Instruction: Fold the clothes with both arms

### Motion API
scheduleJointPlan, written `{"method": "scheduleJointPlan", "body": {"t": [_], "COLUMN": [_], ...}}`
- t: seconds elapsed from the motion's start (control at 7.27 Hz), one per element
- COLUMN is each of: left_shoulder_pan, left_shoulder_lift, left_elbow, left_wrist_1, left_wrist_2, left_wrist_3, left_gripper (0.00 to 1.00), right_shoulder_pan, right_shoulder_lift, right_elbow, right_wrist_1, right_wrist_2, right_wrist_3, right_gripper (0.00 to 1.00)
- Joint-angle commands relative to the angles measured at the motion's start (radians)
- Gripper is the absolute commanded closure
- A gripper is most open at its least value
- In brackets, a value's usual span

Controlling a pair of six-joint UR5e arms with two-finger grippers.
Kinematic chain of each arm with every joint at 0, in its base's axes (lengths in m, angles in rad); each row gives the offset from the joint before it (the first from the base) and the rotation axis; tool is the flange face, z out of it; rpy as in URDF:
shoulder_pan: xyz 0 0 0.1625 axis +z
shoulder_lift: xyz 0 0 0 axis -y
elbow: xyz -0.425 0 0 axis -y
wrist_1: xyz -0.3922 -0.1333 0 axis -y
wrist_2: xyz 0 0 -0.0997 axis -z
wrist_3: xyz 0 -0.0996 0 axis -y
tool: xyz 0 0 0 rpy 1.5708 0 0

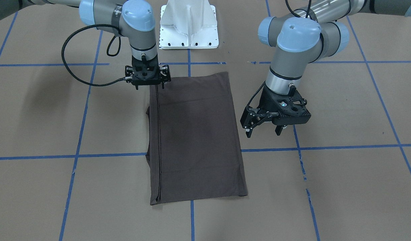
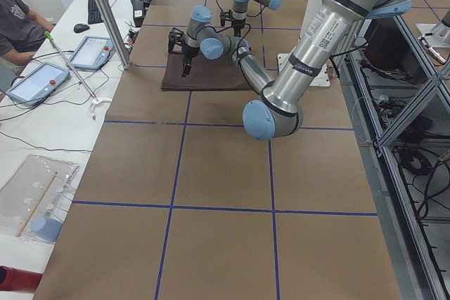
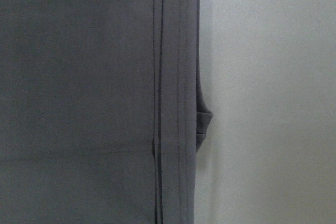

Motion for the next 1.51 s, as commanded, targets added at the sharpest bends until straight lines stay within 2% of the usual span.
{"method": "scheduleJointPlan", "body": {"t": [0.0,0.55,1.38], "left_shoulder_pan": [0.005,0.005,0.019], "left_shoulder_lift": [0.002,0.002,0.002], "left_elbow": [0.001,0.004,0.009], "left_wrist_1": [-0.004,-0.011,-0.037], "left_wrist_2": [-0.003,-0.002,-0.002], "left_wrist_3": [0.000,-0.005,-0.008], "left_gripper": [0.00,0.00,0.00], "right_shoulder_pan": [-0.011,-0.017,-0.023], "right_shoulder_lift": [0.008,0.004,-0.003], "right_elbow": [-0.061,-0.078,-0.089], "right_wrist_1": [-0.014,-0.015,-0.074], "right_wrist_2": [0.002,0.091,0.091], "right_wrist_3": [-0.001,-0.001,-0.003], "right_gripper": [0.00,0.00,0.00]}}
